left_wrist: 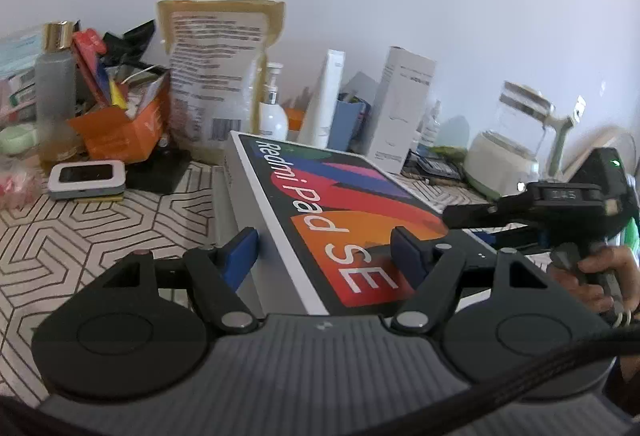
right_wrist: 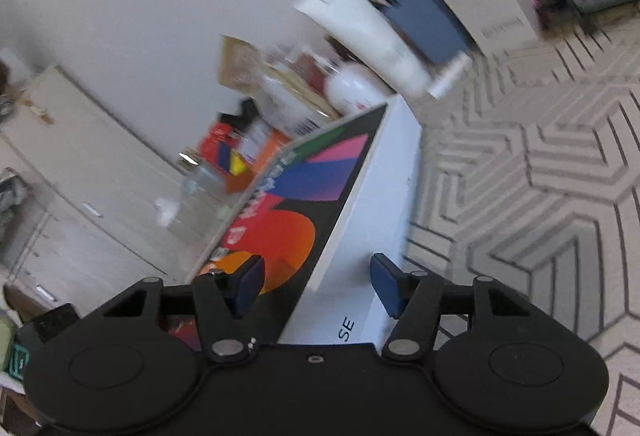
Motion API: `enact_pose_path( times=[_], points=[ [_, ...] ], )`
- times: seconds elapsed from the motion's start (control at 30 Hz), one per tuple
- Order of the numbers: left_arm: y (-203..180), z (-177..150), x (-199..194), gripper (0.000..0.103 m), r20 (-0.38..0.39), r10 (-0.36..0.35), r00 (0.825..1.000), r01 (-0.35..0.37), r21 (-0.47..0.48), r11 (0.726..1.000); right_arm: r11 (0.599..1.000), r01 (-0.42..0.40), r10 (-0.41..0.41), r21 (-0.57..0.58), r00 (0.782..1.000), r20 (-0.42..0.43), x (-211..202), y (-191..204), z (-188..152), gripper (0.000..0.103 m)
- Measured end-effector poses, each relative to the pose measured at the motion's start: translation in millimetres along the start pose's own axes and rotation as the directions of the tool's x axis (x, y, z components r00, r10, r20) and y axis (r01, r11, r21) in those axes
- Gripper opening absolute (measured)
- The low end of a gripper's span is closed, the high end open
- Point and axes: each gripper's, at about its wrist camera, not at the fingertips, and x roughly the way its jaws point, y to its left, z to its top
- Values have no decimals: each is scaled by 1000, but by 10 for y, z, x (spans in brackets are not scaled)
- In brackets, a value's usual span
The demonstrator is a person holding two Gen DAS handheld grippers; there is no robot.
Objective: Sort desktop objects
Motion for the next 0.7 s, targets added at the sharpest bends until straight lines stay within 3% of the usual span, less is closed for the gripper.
enact_pose_path(
  times=[0.4, 0.57, 0.7],
  points=[
    [123, -39, 136, 72, -83, 57, 995, -61, -49, 997, 999, -38, 37, -13, 999, -13, 50, 64, -42, 65],
    [145, -48, 148, 72, -99, 54, 994, -60, -60, 996, 999, -41, 41, -16, 999, -20, 44, 68, -53, 65],
    [246, -27, 182, 72, -137, 27, 990, -43, -111, 993, 997, -59, 61, 52, 997, -38, 76, -32, -16, 65]
  ],
)
